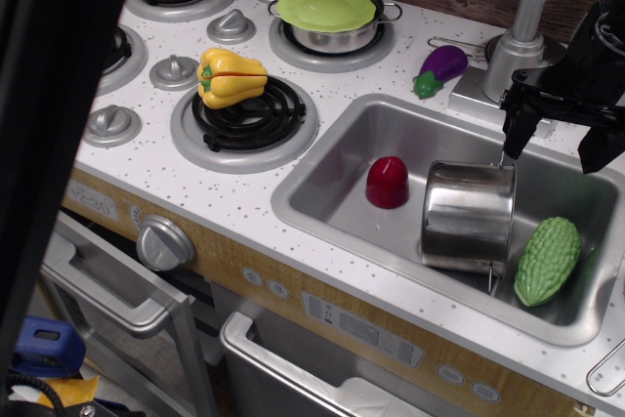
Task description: Flip pot upright in sink
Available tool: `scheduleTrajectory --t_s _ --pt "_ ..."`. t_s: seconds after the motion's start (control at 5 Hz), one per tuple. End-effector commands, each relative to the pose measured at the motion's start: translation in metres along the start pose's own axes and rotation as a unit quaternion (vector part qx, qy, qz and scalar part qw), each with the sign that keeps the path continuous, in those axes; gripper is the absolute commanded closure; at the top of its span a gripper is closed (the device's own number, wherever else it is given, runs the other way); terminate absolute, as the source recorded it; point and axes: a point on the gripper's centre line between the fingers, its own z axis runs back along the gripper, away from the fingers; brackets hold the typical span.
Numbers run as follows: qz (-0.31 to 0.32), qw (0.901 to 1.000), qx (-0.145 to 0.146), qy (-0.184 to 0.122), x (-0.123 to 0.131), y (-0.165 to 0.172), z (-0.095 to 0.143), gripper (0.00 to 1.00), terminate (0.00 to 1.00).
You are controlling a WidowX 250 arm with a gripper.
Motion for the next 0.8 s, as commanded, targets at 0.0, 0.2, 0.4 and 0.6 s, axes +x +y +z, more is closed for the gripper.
scheduleTrajectory --t_s 0.0,0.2,0.4,0.6 --pt "0.000 1.0000 0.000 0.000 0.000 0.000 0.000 0.00 0.00" --pt "-0.023 0.9985 0.050 0.005 0.002 -0.002 0.008 0.00 0.00" --pt "-0.035 0.9953 0.089 0.015 0.003 -0.005 0.012 0.00 0.00" --pt "-0.052 0.9908 0.124 0.016 0.006 -0.003 0.012 0.00 0.00"
